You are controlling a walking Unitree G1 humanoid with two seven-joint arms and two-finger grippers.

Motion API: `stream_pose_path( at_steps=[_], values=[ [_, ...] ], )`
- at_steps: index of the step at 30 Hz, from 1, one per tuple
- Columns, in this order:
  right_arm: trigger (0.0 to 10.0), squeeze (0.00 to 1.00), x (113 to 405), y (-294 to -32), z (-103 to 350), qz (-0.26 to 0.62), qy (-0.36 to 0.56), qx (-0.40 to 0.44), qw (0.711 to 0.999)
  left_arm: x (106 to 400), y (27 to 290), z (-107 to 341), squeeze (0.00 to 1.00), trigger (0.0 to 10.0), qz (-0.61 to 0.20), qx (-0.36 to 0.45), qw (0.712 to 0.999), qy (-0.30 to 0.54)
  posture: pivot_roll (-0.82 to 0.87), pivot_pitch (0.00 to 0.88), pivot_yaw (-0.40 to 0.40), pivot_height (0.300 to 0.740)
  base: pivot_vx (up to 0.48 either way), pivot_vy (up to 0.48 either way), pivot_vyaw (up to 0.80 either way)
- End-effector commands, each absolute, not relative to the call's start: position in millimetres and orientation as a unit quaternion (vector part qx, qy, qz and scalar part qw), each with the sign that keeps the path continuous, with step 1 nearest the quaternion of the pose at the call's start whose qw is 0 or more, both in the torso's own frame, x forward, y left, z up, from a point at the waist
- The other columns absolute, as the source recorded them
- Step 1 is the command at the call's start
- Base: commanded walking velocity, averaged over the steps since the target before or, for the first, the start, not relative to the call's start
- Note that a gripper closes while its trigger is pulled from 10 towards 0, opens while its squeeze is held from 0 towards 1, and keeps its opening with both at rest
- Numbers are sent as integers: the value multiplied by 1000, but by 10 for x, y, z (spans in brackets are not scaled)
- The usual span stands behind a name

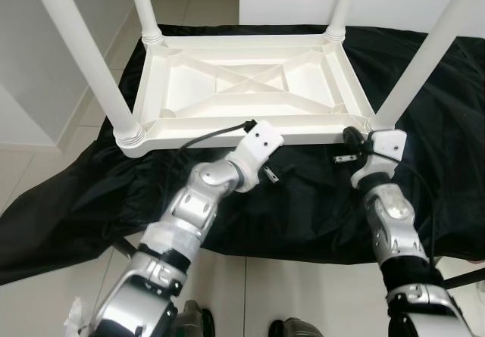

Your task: Building children table

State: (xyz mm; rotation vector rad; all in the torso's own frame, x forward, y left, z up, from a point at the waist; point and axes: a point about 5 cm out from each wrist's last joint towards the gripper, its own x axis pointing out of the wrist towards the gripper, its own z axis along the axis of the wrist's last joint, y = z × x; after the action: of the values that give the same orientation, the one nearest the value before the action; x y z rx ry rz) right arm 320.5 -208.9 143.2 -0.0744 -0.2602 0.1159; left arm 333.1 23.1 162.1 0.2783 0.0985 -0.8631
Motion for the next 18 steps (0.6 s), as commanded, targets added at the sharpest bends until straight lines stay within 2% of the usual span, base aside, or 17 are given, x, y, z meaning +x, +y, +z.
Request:
stream_pose_path(
  at_steps=[1, 13, 16, 18],
  values=[
    [10000, 0, 3162, -2032, 1429, 76, -131, -25, 988, 3492, 418, 1637, 0, 10000, -234, 142, 962, 26, -14, 43, 18, 740, 0, 0, 0],
    [10000, 0, 2949, -1936, 1391, 128, -121, -19, 984, 3646, 462, 1745, 0, 10000, -225, 140, 964, -2, -55, 27, 17, 740, 0, 0, 0],
    [10000, 0, 2777, -1916, 1363, 160, -105, -17, 981, 3699, 453, 1781, 0, 10000, -230, 139, 963, -7, -92, 52, 25, 740, 0, 0, 0],
    [10000, 0, 2777, -1916, 1363, 160, -105, -17, 981, 3699, 453, 1781, 0, 10000, -230, 139, 963, -7, -92, 52, 25, 740, 0, 0, 0]
  ],
)
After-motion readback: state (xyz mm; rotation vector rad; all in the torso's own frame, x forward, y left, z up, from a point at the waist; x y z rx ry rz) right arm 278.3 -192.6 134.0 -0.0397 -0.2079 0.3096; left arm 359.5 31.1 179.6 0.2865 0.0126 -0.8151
